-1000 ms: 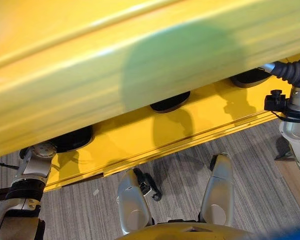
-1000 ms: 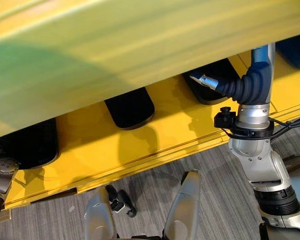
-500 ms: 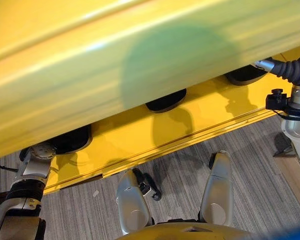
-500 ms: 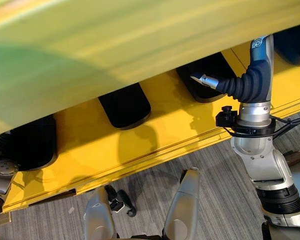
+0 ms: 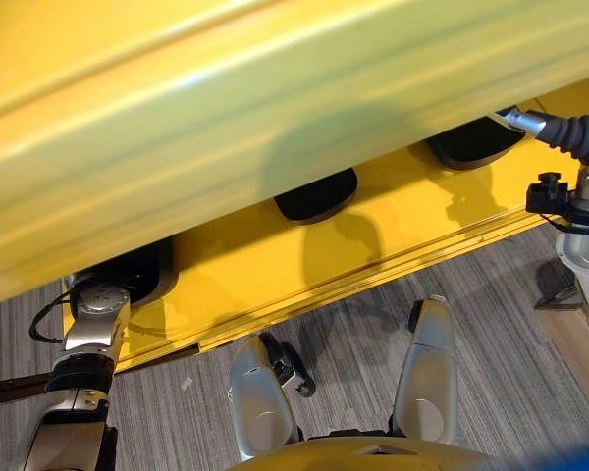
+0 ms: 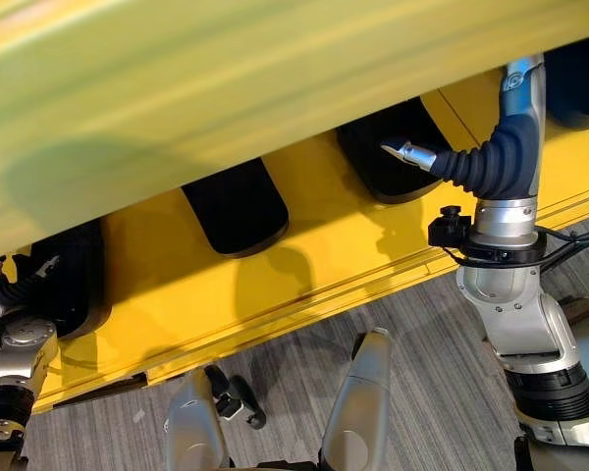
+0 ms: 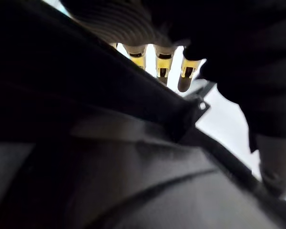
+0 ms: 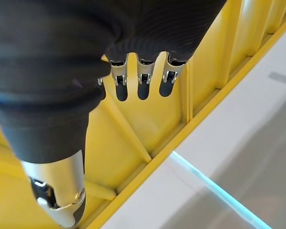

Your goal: Move parts from the plastic box to the shelf.

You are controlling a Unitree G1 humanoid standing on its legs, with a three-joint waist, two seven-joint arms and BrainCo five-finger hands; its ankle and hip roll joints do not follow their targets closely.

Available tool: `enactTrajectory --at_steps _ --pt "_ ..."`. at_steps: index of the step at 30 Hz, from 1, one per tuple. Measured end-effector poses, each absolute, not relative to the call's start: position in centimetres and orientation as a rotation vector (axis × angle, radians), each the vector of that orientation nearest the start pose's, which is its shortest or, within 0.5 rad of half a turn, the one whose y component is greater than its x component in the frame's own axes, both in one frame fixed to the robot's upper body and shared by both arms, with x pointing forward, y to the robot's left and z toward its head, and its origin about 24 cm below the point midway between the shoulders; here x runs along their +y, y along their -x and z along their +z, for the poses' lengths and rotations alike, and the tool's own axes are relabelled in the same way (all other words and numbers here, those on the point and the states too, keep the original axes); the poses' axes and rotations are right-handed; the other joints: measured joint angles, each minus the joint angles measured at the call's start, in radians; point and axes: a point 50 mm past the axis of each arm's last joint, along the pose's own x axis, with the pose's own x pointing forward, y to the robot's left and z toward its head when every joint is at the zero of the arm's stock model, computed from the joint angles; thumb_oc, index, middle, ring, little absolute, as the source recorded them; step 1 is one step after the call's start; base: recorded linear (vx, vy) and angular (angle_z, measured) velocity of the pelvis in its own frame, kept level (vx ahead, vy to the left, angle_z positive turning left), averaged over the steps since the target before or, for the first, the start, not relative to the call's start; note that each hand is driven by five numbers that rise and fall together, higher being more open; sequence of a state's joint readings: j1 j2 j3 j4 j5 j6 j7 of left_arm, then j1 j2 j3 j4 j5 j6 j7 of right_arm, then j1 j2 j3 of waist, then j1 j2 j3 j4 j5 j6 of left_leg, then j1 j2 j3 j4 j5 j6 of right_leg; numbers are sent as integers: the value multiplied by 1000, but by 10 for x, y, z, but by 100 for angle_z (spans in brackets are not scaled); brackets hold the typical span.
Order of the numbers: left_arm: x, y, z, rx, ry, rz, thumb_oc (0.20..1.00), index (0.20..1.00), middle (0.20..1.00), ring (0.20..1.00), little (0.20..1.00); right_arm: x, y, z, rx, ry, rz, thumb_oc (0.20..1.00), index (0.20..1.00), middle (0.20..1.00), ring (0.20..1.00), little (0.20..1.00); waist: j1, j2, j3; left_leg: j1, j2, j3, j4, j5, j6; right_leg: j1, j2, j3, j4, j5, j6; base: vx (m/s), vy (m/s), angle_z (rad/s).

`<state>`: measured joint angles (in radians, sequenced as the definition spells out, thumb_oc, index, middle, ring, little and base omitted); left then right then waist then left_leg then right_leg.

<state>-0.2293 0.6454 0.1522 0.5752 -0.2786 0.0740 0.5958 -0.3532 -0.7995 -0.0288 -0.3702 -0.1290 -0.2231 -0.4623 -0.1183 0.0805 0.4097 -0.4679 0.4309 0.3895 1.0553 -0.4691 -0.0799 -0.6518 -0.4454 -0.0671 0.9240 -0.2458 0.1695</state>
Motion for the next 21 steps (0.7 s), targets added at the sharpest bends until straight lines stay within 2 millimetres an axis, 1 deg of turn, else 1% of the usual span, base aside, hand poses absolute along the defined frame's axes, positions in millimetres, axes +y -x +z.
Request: enactTrajectory --at_steps 1,4,10,14,18,21 --pt "373 -251 59 210 -326 984 1000 1000 1000 1000 1000 -206 -238 275 -1130 692 -260 1000 1000 1000 1000 1000 3 -2 0 2 6 -1 -3 2 -4 1 8 -2 0 0 0 21 -73 -2" --pt "371 -251 61 196 -294 1005 1000 1000 1000 1000 1000 -206 -238 274 -1127 698 -265 1000 1000 1000 1000 1000 3 -7 -1 5 7 -7 -12 10 -10 8 11 -10 1 -3 -4 16 -61 2" --pt "369 -256 74 132 -242 1022 1000 1000 1000 1000 1000 -207 -239 272 -1113 691 -271 1000 1000 1000 1000 1000 5 -19 -3 28 7 -14 -43 28 -19 41 16 -30 -18 -5 -8 9 -32 3" --pt "368 -255 73 134 -201 1040 1000 1000 1000 1000 1000 -206 -239 269 -1107 668 -276 1000 1000 1000 1000 1000 6 -21 -4 32 8 -12 -52 32 -23 45 19 -34 -22 -5 -9 12 -51 0" --pt "357 -257 64 147 -122 1029 1000 1000 1000 1000 1000 -206 -240 263 -1076 655 -280 1000 1000 1000 1000 1000 18 -22 -4 37 8 -12 -64 35 -24 52 21 -40 -30 -5 -10 4 -40 1" --pt "348 -259 63 136 -87 1006 1000 1000 1000 1000 1000 -208 -240 259 -1060 657 -281 1000 1000 1000 1000 1000 23 -22 -4 38 8 -16 -67 36 -24 62 20 -47 -36 -5 -10 -7 -37 4"
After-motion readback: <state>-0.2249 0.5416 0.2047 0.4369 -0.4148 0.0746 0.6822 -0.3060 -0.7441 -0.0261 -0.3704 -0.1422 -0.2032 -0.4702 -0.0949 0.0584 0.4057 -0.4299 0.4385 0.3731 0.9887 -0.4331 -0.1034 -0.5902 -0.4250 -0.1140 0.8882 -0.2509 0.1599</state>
